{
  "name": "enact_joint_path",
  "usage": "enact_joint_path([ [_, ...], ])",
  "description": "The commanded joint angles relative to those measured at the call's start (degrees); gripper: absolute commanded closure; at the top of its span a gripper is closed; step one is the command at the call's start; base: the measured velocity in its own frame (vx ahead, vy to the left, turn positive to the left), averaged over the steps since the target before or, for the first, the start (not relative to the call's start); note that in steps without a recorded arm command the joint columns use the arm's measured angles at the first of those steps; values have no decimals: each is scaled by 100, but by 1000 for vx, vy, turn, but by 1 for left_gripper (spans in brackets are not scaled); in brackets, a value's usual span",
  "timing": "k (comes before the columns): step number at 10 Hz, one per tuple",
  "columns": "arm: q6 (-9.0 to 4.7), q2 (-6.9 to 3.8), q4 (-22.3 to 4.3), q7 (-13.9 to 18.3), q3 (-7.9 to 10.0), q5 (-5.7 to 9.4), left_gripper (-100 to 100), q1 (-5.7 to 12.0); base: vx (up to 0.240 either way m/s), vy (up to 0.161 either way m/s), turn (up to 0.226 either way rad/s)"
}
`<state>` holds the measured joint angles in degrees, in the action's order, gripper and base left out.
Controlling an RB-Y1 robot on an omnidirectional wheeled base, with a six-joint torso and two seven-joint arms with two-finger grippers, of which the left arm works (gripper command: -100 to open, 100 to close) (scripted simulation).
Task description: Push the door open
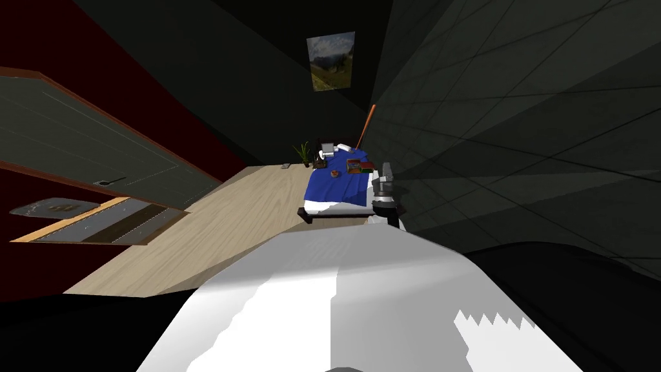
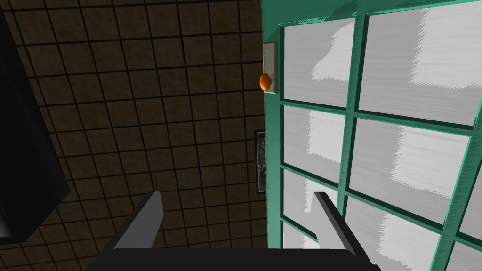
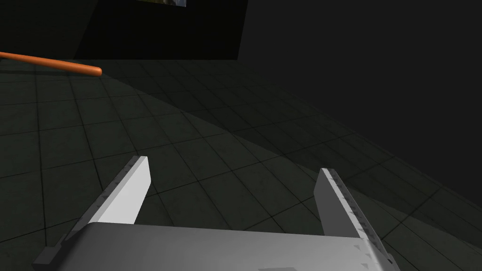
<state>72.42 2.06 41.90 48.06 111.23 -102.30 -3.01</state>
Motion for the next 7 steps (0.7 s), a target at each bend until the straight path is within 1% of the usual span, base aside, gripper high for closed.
enact_joint_path([
  [1,72,35,-115,8,-16,186,-100,-66,-52,-179,120],
  [2,111,48,-195,20,-41,323,-100,-122,-66,-138,124],
  [3,130,54,-235,26,-53,391,-100,-150,-60,-90,77],
  [5,208,77,-396,50,-106,667,-100,-263,-51,-72,102],
  [7,246,61,-484,68,-177,843,-100,-324,-8,-15,21],
])
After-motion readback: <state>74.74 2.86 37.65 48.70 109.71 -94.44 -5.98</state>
